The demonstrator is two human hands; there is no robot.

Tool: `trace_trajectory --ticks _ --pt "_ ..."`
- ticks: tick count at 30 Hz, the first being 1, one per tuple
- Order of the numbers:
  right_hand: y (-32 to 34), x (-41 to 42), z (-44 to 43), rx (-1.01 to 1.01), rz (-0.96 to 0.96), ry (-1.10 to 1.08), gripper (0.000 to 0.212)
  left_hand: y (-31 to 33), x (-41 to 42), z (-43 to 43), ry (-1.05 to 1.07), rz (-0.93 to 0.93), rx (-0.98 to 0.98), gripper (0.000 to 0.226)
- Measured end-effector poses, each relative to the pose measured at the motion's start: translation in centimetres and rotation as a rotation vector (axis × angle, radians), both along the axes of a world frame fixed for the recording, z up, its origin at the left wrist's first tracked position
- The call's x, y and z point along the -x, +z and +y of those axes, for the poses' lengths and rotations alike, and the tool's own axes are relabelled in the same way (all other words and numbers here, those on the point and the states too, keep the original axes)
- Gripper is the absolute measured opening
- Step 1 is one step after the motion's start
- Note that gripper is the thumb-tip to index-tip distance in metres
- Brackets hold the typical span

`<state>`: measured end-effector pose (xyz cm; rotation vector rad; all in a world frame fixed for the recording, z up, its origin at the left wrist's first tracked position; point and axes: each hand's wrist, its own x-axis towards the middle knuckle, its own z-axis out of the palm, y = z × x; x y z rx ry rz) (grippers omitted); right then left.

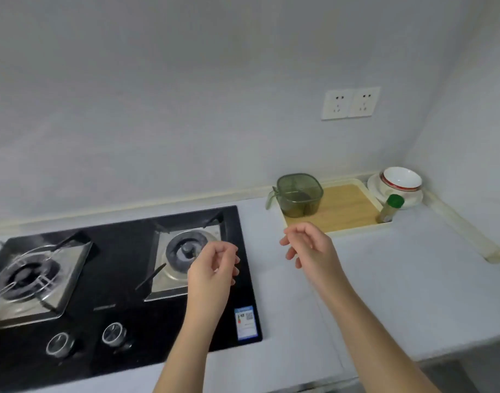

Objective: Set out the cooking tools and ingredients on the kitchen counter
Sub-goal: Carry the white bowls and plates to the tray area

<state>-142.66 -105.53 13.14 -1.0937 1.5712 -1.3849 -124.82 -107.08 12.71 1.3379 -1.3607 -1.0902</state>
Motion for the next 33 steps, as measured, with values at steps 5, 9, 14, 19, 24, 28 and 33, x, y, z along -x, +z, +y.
trace_trajectory --ticks 5,9,14,19,24,28,33 --pt "0.3 -11.6 3.4 -0.056 0.032 0.181 0.012 -0.4 -12.7 6.0 0.146 0.003 -0.007 0.015" --pt "1.4 -20.5 4.4 -0.057 0.061 0.317 0.013 0.0 -21.6 9.6 0.305 0.042 0.008 0.014" --pt "1.6 -29.1 4.4 -0.057 0.085 0.488 0.013 -0.3 -28.8 12.3 0.481 0.063 0.003 0.014" --pt "1.1 -37.7 3.4 -0.071 0.107 0.662 0.016 -0.9 -36.6 14.1 0.622 0.034 -0.006 0.015" --pt "-0.4 -46.3 0.7 -0.083 0.136 0.767 0.015 -1.4 -45.1 12.6 0.724 -0.003 0.004 0.015" --pt "-2.0 -54.5 -3.0 -0.106 0.136 0.800 0.015 -1.7 -53.4 10.1 0.774 -0.010 -0.012 0.013" --pt "-3.4 -65.4 -8.1 -0.222 0.034 0.837 0.013 -2.1 -64.1 7.2 0.859 -0.004 -0.071 0.013"
